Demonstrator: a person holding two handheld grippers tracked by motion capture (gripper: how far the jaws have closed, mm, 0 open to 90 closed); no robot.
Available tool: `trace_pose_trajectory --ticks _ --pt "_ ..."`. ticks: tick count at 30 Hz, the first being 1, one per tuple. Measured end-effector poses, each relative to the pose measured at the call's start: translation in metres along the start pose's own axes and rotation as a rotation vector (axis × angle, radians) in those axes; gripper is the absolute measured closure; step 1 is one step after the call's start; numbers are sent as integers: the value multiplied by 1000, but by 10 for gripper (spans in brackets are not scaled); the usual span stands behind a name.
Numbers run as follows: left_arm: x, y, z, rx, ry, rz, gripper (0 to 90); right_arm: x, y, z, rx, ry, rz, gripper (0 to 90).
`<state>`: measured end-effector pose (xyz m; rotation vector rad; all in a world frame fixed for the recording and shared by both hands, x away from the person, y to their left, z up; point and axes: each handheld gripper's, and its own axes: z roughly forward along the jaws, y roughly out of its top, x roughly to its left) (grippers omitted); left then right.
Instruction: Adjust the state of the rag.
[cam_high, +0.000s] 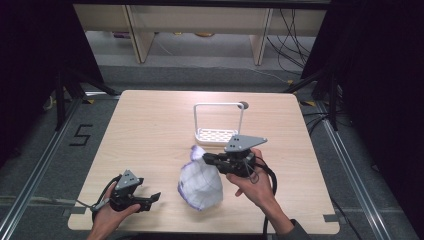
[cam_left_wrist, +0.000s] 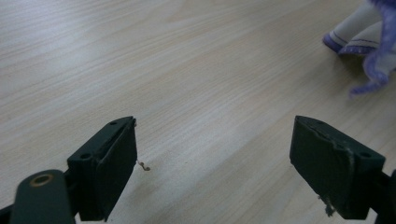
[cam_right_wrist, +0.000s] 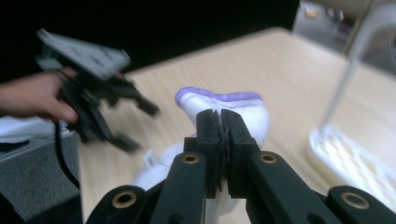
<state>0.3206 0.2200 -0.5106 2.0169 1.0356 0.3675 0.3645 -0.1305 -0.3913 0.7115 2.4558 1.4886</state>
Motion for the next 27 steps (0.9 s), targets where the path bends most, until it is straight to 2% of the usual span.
trace_pose_trajectory --ticks 2,3,4,5,6,8,10,11,12,13,14,16,17,18,19,20,22,23,24,25,26,27 --pt "-3 0 3 -16 -8 -11 147 -16 -26 4 73 -43 54 870" --pt "-3 0 3 -16 -8 -11 147 -16 -26 4 73 -43 54 870" --pt "-3 1 2 4 0 12 147 -24 -40 6 104 -50 98 870" --pt "-4 0 3 -4 -10 1 147 -41 -61 8 160 -76 103 870" --pt "-5 0 4 -9 -11 -5 147 -44 -69 7 183 -89 147 870" --pt "-4 1 3 1 -6 11 147 -56 -79 4 209 -115 142 869" --pt "-3 1 3 6 -10 14 147 -59 -82 3 217 -127 152 869" --pt "-4 1 3 9 -10 15 147 -65 -86 1 247 -149 135 867" --pt "-4 1 3 9 -10 15 147 -65 -86 1 247 -149 135 867" --pt "-5 1 3 -3 -7 13 147 -69 -91 3 254 -191 135 862" --pt "-5 1 3 5 -12 19 147 -70 -92 2 272 -203 131 857" --pt "-6 1 4 -5 -15 11 147 -70 -92 3 265 -214 132 838" --pt "-6 1 3 6 -18 20 147 -68 -87 0 286 -239 124 770" --pt "-6 1 3 6 -18 20 147 -68 -87 0 286 -239 124 770" --pt "-8 2 3 8 -26 21 147 -63 -77 -6 271 -267 132 649" --pt "-8 2 3 8 -31 22 147 -60 -72 -9 232 -283 130 620" --pt "-9 2 3 11 -30 28 147 -55 -66 -12 213 -281 121 597" --pt "-11 2 4 1 -40 19 147 -43 -55 -18 172 -267 95 546" --pt "-11 2 4 1 -40 19 147 -43 -55 -18 172 -267 95 546" --pt "-12 2 4 1 -43 25 147 -28 -46 -21 154 -237 96 516" --pt "-14 2 5 -21 -48 9 147 -20 -43 -20 147 -207 83 504" --pt "-14 2 5 -21 -48 9 147 -20 -43 -20 147 -207 83 504"
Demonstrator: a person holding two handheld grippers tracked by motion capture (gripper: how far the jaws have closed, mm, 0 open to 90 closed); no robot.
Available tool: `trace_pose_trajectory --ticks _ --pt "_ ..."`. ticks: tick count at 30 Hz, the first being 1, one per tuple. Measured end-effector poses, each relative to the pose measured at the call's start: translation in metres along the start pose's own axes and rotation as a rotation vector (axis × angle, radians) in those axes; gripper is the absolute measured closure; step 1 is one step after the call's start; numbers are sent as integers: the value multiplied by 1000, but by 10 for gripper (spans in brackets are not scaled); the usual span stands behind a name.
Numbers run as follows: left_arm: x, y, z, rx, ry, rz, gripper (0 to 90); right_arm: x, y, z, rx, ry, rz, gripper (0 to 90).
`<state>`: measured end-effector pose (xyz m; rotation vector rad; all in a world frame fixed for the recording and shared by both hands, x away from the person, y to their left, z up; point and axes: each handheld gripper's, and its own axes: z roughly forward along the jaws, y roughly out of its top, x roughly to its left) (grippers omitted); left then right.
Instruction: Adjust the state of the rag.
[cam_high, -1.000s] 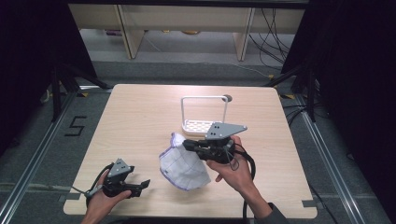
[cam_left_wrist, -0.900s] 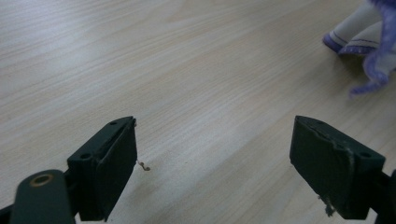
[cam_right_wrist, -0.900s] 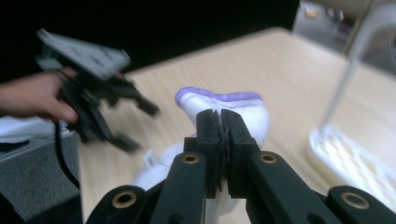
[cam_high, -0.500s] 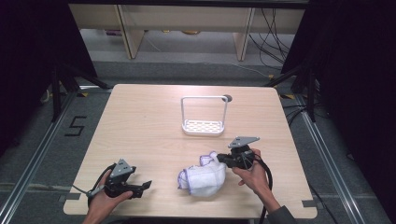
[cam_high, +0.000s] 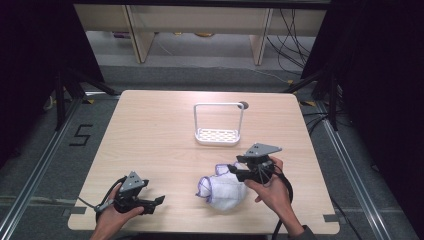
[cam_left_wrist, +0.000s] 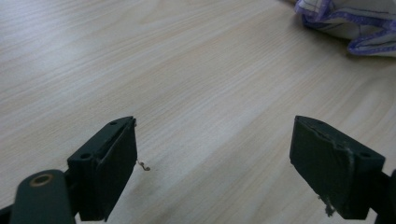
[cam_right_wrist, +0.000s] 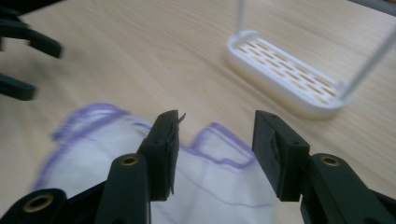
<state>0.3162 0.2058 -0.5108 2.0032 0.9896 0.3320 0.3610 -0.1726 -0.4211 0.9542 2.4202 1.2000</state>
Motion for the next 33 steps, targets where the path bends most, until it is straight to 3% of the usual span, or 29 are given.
trace_pose_trajectory --ticks 1,2,3,4,6,7,9,11,13,14,15,16,17,18,20,23,24,25,26,27,28,29,30,31,33 --pt "1 0 -1 11 -1 19 147 8 2 -1 -5 13 -6 490" --pt "0 0 -1 -1 -6 0 147 23 4 0 -8 37 -22 480" --pt "0 0 -1 -1 -6 0 148 23 4 0 -8 37 -22 480" --pt "0 1 -3 12 -17 10 147 35 6 3 -4 44 -20 469" --pt "-2 1 -2 -9 -23 -12 147 40 6 5 2 49 -31 466" --pt "-2 1 -2 1 -28 2 147 45 6 8 10 62 -43 466" --pt "-7 2 -1 -11 -56 -27 147 59 6 16 45 76 -90 467" --pt "-8 2 0 -14 -61 -16 147 64 4 20 55 78 -104 472" --pt "-13 3 1 -14 -73 -5 147 69 0 29 81 66 -159 531" --pt "-13 3 1 -14 -73 -5 147 69 0 29 81 66 -159 531" --pt "-14 3 1 -1 -72 11 147 70 -2 30 91 47 -146 596" --pt "-15 4 1 0 -74 12 147 65 -3 29 120 44 -183 701" --pt "-17 4 1 -5 -78 4 147 65 -3 29 120 44 -183 701" --pt "-20 4 2 -7 -89 5 147 59 -5 24 111 27 -188 815" --pt "-22 5 3 -13 -106 -13 147 53 -6 18 100 40 -194 868" --pt "-26 7 6 -19 -124 -32 146 49 -8 11 86 46 -173 879" --pt "-32 10 11 -13 -156 -30 146 45 -9 4 70 51 -160 881" --pt "-32 10 11 -13 -156 -30 146 45 -9 4 70 51 -160 881" --pt "-41 13 17 -25 -205 -29 146 41 -9 -2 46 56 -148 881" --pt "-41 13 17 -25 -205 -29 146 41 -9 -2 46 56 -148 881" --pt "-51 20 20 -17 -245 -18 147 40 -10 -8 39 66 -120 881" --pt "-51 20 20 -17 -245 -18 147 40 -10 -8 39 66 -120 881" --pt "-60 26 23 -34 -268 1 149 37 -10 -10 21 68 -137 881" --pt "-60 26 23 -34 -268 1 151 37 -10 -10 21 68 -137 881" --pt "-70 38 28 -43 -306 15 174 36 -12 -10 22 83 -122 882"
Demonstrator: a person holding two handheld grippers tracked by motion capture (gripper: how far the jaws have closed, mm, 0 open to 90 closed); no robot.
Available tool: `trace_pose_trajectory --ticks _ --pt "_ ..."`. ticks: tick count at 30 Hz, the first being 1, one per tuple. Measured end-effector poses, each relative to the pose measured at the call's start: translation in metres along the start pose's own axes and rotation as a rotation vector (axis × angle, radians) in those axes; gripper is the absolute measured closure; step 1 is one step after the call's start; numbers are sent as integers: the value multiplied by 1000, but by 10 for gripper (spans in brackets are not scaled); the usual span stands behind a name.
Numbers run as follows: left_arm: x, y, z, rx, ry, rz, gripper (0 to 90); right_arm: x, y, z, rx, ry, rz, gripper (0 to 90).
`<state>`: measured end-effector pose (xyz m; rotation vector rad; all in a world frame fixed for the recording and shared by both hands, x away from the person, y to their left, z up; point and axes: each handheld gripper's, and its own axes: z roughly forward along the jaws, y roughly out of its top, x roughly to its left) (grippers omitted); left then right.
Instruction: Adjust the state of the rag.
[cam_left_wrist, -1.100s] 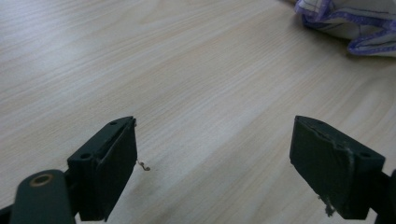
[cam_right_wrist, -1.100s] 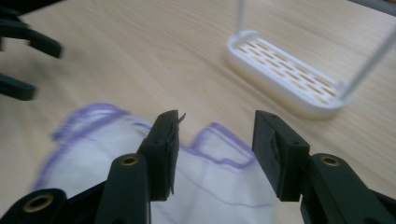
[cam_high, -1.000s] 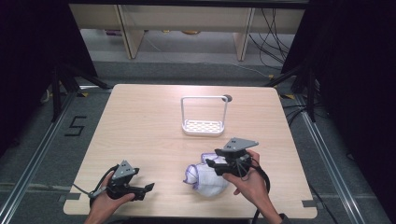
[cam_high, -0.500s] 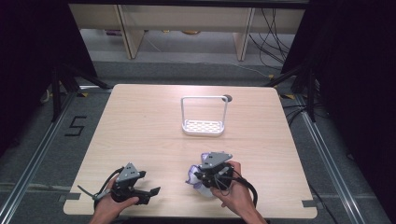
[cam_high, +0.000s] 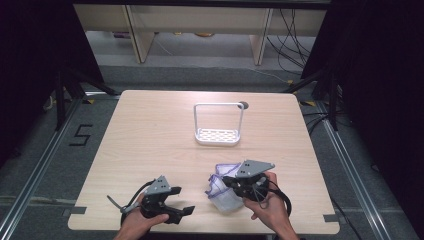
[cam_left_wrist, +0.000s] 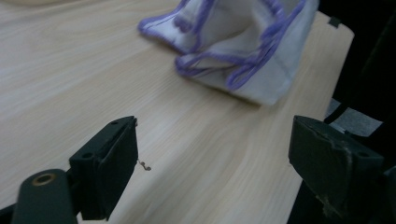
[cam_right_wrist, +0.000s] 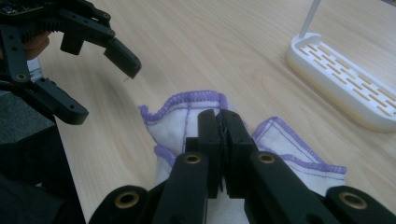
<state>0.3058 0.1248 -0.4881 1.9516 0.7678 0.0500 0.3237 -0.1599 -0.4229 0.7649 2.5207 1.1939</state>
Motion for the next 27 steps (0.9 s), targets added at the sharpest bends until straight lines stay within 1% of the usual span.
trace_pose_trajectory --ticks 1,2,3,4,5,6,7,8,9,10,11,12,14,16,17,18,19,20,21,22,23,24,25,26,27 --pt "0 0 0 0 0 0 187 0 0 0 0 0 0 882" --pt "0 4 3 -4 -19 3 206 -1 -2 -1 4 5 19 881" --pt "0 10 8 -15 -29 -5 237 -1 -2 -1 -2 1 16 881" --pt "0 10 8 -15 -29 -5 265 -1 -2 -1 -2 1 16 881" --pt "-1 16 13 -22 -52 -14 285 -3 -4 -3 -8 2 15 881" --pt "-1 19 15 -20 -63 -7 306 -2 -5 -4 -11 0 27 881" --pt "-1 19 15 -20 -63 -7 317 -2 -5 -4 -11 0 27 881" --pt "-2 22 19 -25 -69 9 317 -4 -6 -4 -11 8 16 881" --pt "-4 27 22 -24 -81 13 339 -5 -7 -5 -12 8 23 881" --pt "-5 28 25 -32 -84 12 349 -5 -8 -6 -24 -3 19 881" --pt "-5 28 25 -32 -84 12 352 -5 -8 -6 -24 -3 19 881" --pt "-8 30 30 -19 -95 14 356 -4 -8 -7 -14 4 34 880" --pt "-9 31 33 -21 -89 19 376 -5 -9 -7 -18 5 28 880" --pt "-11 35 38 -17 -103 33 420 -5 -9 -7 -19 13 25 880" --pt "-12 37 40 -24 -94 45 451 -4 -9 -7 -20 14 25 880" --pt "-12 37 40 -24 -94 45 508 -4 -9 -7 -20 14 25 880" --pt "-10 39 42 -46 -103 72 600 -4 -9 -6 -23 15 26 880" --pt "-10 40 42 -59 -96 72 708 -4 -9 -6 -23 15 25 880" --pt "-9 41 42 -73 -107 74 787 -4 -9 -6 -22 16 27 880" --pt "-9 42 41 -77 -104 85 827 -4 -9 -7 -16 21 29 880" --pt "-9 43 38 -71 -76 106 845 -4 -9 -9 -21 11 36 881" --pt "-8 44 33 -81 -60 118 853 -6 -8 -11 -32 5 17 881" --pt "-7 46 27 -89 -45 126 857 -7 -8 -14 -36 -3 22 881" --pt "-7 46 27 -89 -45 126 859 -7 -8 -14 -36 -3 22 881" --pt "-4 51 11 -123 -15 117 860 -10 -8 -22 -47 -15 40 882"
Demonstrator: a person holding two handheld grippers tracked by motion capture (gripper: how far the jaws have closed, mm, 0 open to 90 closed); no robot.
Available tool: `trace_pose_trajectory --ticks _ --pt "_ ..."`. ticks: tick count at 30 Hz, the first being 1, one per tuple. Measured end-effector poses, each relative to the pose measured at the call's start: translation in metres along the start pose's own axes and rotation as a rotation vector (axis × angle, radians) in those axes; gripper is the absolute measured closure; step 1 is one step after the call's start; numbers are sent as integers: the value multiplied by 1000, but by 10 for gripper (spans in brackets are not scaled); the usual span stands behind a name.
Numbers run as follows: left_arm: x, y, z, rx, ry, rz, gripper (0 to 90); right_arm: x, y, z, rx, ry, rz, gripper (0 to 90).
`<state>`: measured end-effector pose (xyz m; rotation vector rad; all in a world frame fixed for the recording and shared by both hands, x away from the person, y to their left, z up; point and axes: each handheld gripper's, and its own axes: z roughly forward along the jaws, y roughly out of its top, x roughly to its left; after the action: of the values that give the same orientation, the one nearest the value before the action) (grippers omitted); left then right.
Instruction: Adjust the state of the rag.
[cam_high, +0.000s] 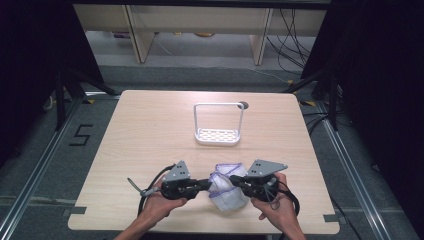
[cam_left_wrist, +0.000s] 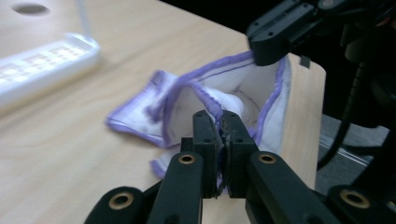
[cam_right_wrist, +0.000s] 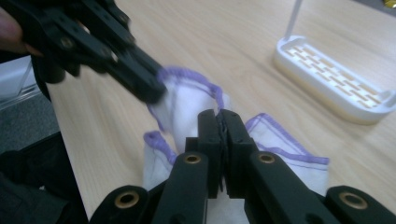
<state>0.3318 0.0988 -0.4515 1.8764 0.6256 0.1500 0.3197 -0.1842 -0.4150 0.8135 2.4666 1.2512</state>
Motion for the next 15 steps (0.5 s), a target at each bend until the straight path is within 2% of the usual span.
trace_pose_trajectory --ticks 1,2,3,4,5,6,7,8,10,11,12,13,14,15 --pt "2 3 -8 -10 14 9 861 -1 0 -4 -12 -12 6 883" --pt "5 5 -15 -28 26 9 861 -5 1 -8 -23 -23 -9 884" --pt "5 5 -15 -28 26 9 861 -6 1 -13 -30 -35 6 884" --pt "8 7 -30 -47 49 5 861 -9 2 -17 -37 -36 11 885" --pt "8 7 -30 -47 49 5 861 -9 2 -17 -37 -36 11 885" --pt "9 8 -44 -64 68 8 861 -13 2 -24 -51 -50 12 885" --pt "9 8 -44 -64 68 8 861 -15 0 -27 -64 -77 4 885" --pt "10 3 -57 -70 81 3 861 -16 -1 -30 -53 -73 16 885" --pt "10 -10 -66 -52 100 -27 861 -18 -8 -32 -40 -103 31 885" --pt "10 -10 -66 -52 100 -27 861 -18 -8 -32 -40 -103 31 885" --pt "11 -29 -69 -32 95 -64 860 -23 -20 -29 -24 -110 34 886" --pt "12 -40 -70 -9 96 -81 861 -24 -27 -27 -2 -111 75 886" --pt "13 -51 -70 13 100 -109 860 -28 -35 -25 17 -113 74 886" --pt "13 -51 -70 13 100 -109 860 -28 -35 -25 17 -113 74 886"
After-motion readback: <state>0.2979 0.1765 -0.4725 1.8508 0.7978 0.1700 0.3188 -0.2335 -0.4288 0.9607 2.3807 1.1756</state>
